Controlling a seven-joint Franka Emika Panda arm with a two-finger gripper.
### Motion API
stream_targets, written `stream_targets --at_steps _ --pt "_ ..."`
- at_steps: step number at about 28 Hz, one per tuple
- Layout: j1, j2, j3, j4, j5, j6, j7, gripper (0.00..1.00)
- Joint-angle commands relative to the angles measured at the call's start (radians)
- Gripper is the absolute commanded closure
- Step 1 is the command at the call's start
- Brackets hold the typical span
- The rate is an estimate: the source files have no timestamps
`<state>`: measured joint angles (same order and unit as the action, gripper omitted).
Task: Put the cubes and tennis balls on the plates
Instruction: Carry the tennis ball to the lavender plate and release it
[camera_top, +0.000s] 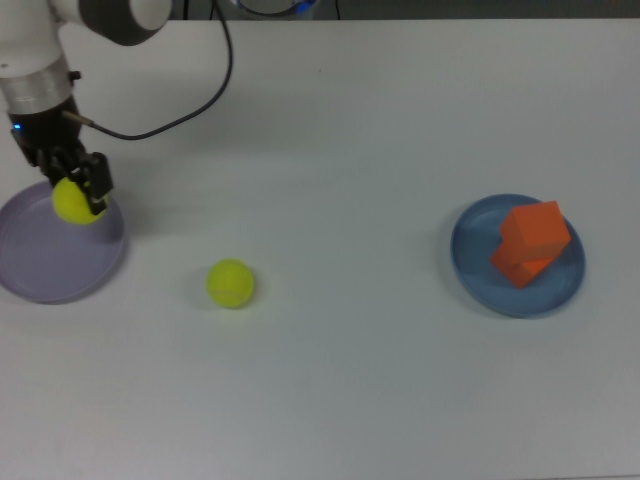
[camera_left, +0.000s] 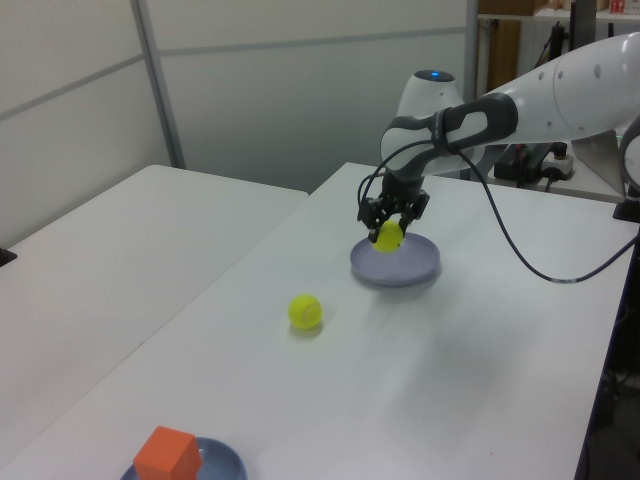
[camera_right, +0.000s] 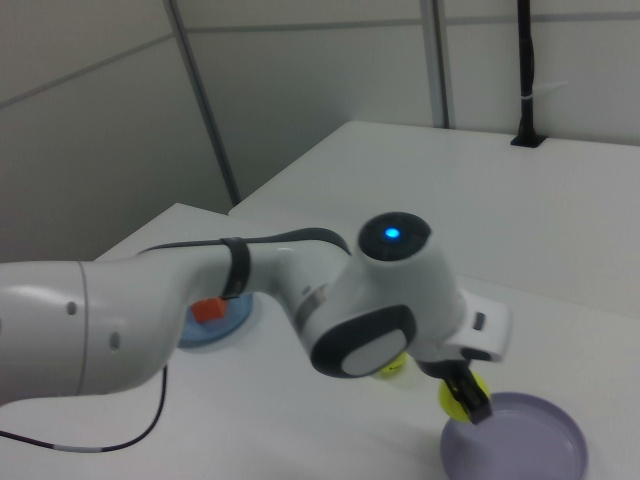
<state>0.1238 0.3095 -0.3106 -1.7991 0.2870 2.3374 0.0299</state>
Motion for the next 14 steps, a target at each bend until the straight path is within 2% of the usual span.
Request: stream_targets --at_steps 1,4,11,12,13,14 --pt "-0.039 0.150 -0.008 0.142 0.057 -0.023 -0.019 1.00" --pt "-0.052 0.187 -0.008 0.167 0.057 -0.023 -0.018 1.00" --pt "-0.052 0.203 -0.008 0.172 0.075 -0.021 -0.018 0.98" --pt "-0.052 0.204 -0.008 0.172 0.075 -0.021 -0.010 0.42" --pt "-0.052 0.204 -0.008 0.172 0.075 -0.023 -0.008 0.00" --pt "-0.052 0.203 -0.008 0.172 0.077 -0.021 -0.013 0.03"
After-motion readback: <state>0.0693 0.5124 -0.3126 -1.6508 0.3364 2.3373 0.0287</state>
